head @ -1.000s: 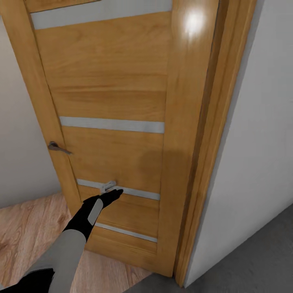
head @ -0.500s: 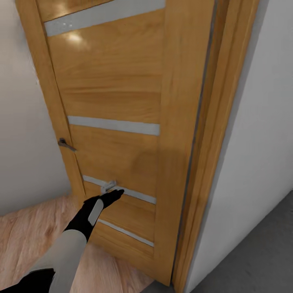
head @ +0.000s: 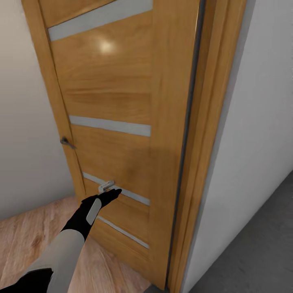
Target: Move the two storage containers from the living room to the garage. In the garage, place one container on the floor and stack the other container on top of it (either order is fine).
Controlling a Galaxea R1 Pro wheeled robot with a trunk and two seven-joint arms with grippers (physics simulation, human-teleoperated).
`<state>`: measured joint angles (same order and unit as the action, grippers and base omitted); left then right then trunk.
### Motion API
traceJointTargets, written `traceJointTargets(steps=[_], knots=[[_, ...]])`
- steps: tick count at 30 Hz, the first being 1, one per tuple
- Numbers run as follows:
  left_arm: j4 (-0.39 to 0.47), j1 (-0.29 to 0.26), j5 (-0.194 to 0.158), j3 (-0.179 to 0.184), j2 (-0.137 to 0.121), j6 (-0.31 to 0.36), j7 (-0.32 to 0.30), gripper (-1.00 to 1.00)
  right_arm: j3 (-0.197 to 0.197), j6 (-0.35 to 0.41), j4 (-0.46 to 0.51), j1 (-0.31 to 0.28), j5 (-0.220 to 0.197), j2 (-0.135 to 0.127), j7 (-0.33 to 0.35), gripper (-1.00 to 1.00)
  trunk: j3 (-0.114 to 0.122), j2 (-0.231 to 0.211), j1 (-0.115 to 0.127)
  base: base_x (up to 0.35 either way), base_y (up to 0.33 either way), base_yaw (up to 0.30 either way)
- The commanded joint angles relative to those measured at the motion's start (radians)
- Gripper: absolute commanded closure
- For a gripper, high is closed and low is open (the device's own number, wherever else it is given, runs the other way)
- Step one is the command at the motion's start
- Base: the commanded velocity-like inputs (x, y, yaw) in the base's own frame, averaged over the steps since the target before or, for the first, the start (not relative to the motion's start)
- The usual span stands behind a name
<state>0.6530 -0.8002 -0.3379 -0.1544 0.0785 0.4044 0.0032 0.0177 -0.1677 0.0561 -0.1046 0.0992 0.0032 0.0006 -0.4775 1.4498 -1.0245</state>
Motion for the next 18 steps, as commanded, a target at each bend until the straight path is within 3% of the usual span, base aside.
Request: traceJointTargets(steps=[1, 8, 18], knots=[[0.001, 0.000, -0.021, -0.004, 0.017, 0.007, -0.005, -1.00, 0.001, -0.003, -0.001, -0.001, 0.008, 0.000, -0.001, -1.00, -0.001, 0.000, 0.000, 0.248, 0.000, -0.142], [0.001, 0.000, -0.021, -0.004, 0.018, 0.006, -0.005, -1.00, 0.001, -0.003, -0.001, -0.001, 0.008, 0.000, -0.001, -1.00, 0.002, 0.000, 0.000, 0.265, 0.000, -0.142], [0.002, 0.000, -0.021, -0.004, 0.018, 0.005, -0.005, -1.00, 0.001, -0.003, -0.002, -0.001, 0.008, 0.000, -0.001, -1.00, 0.006, 0.000, 0.000, 0.025, 0.000, -0.141]])
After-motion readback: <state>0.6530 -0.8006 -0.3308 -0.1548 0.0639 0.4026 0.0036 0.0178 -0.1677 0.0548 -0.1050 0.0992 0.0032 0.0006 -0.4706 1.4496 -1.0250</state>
